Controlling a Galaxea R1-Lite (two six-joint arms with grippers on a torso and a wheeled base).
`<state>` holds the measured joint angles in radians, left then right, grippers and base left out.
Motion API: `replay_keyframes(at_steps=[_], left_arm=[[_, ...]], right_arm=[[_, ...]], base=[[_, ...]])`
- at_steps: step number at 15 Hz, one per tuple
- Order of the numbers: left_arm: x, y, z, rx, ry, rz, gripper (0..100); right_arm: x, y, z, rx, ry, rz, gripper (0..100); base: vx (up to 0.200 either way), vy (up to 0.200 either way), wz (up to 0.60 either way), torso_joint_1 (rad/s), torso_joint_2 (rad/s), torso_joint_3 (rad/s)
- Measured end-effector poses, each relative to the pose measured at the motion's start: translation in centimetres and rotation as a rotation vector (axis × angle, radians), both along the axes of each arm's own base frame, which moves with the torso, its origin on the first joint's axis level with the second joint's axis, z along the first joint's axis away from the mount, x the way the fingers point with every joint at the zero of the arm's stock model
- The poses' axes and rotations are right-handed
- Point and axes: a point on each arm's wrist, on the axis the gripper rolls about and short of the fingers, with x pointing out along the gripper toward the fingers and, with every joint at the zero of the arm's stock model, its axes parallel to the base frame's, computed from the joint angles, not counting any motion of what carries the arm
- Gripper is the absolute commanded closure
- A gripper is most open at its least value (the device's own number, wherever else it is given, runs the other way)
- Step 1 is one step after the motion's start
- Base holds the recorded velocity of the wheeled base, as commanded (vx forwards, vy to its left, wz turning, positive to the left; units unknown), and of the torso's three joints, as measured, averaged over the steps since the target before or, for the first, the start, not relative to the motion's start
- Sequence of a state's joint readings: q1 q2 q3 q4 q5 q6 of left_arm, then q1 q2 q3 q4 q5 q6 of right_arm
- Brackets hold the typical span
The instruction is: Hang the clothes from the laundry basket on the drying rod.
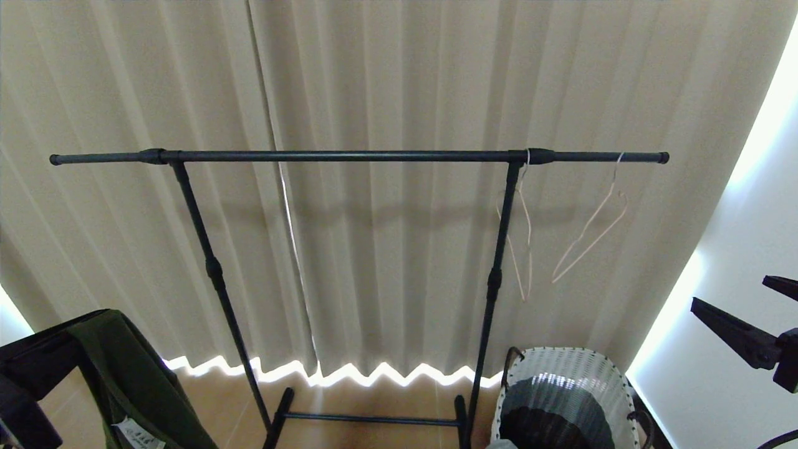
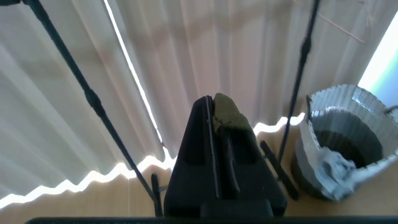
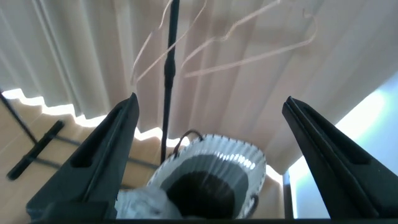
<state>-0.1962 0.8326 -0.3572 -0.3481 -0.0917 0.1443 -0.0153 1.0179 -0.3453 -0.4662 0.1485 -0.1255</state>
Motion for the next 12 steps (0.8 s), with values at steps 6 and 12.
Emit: replay_keyframes(at_steps=[6, 12], left_arm=[[0.00, 0.00, -0.07, 0.005, 0.000, -0.001, 100], [0.11, -0.03, -0.35, 0.032, 0.004, -0.006, 100]], right_arm=[[0.02, 0.00, -0.03, 0.000, 0.001, 0.000, 0], [0.21, -0.06, -0.21, -0.002, 0.016, -0.013, 0]], base=[[0.133, 0.000, 0.00, 0.002, 0.00, 0.002], [0.000, 0.000, 0.00, 0.000, 0.00, 0.000]])
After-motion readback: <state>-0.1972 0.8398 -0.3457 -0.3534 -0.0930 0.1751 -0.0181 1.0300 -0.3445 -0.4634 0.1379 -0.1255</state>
